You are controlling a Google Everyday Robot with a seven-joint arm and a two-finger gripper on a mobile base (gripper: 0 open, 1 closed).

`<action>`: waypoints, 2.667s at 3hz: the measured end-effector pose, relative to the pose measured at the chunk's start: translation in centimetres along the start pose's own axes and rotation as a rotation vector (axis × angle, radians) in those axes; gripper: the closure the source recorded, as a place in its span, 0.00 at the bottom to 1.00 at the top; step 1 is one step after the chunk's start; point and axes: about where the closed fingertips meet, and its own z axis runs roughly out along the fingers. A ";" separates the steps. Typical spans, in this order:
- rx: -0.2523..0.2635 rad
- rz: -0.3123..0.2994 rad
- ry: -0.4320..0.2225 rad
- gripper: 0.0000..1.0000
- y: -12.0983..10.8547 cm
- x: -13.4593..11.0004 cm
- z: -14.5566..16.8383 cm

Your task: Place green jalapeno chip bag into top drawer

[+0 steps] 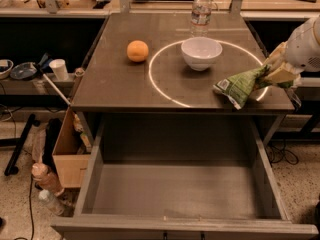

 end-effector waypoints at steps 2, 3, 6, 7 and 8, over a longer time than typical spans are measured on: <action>0.017 0.035 -0.040 1.00 3.6 0.9 -4.1; 0.004 0.067 -0.048 1.00 6.2 1.5 -5.5; -0.188 -0.058 -0.288 1.00 13.5 -5.9 -4.3; -0.204 -0.089 -0.311 1.00 14.2 -7.8 -3.4; -0.201 -0.087 -0.311 1.00 14.2 -7.8 -3.2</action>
Offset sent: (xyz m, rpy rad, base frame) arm -0.0915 -0.0217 0.0235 0.0938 -0.0158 -0.0541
